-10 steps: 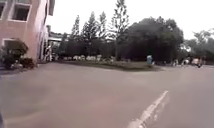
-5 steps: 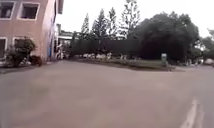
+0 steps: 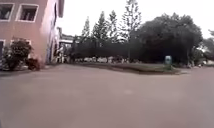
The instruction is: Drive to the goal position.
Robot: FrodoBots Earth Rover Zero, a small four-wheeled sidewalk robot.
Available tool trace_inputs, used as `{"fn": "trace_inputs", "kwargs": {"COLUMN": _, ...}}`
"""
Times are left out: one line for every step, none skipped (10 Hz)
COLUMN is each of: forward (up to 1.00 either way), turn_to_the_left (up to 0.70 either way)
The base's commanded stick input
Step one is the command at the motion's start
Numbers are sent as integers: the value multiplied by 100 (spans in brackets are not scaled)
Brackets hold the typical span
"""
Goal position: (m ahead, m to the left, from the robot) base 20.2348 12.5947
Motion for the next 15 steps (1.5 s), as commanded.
{"fn": "trace_inputs", "kwargs": {"forward": 100, "turn_to_the_left": 0}}
{"fn": "trace_inputs", "kwargs": {"forward": 100, "turn_to_the_left": 0}}
{"fn": "trace_inputs", "kwargs": {"forward": 100, "turn_to_the_left": 0}}
{"fn": "trace_inputs", "kwargs": {"forward": 100, "turn_to_the_left": 0}}
{"fn": "trace_inputs", "kwargs": {"forward": 100, "turn_to_the_left": 0}}
{"fn": "trace_inputs", "kwargs": {"forward": 100, "turn_to_the_left": 0}}
{"fn": "trace_inputs", "kwargs": {"forward": 100, "turn_to_the_left": 0}}
{"fn": "trace_inputs", "kwargs": {"forward": 100, "turn_to_the_left": 0}}
{"fn": "trace_inputs", "kwargs": {"forward": 100, "turn_to_the_left": 0}}
{"fn": "trace_inputs", "kwargs": {"forward": 100, "turn_to_the_left": 0}}
{"fn": "trace_inputs", "kwargs": {"forward": 100, "turn_to_the_left": 0}}
{"fn": "trace_inputs", "kwargs": {"forward": 100, "turn_to_the_left": 0}}
{"fn": "trace_inputs", "kwargs": {"forward": 100, "turn_to_the_left": 0}}
{"fn": "trace_inputs", "kwargs": {"forward": 100, "turn_to_the_left": 15}}
{"fn": "trace_inputs", "kwargs": {"forward": 100, "turn_to_the_left": 27}}
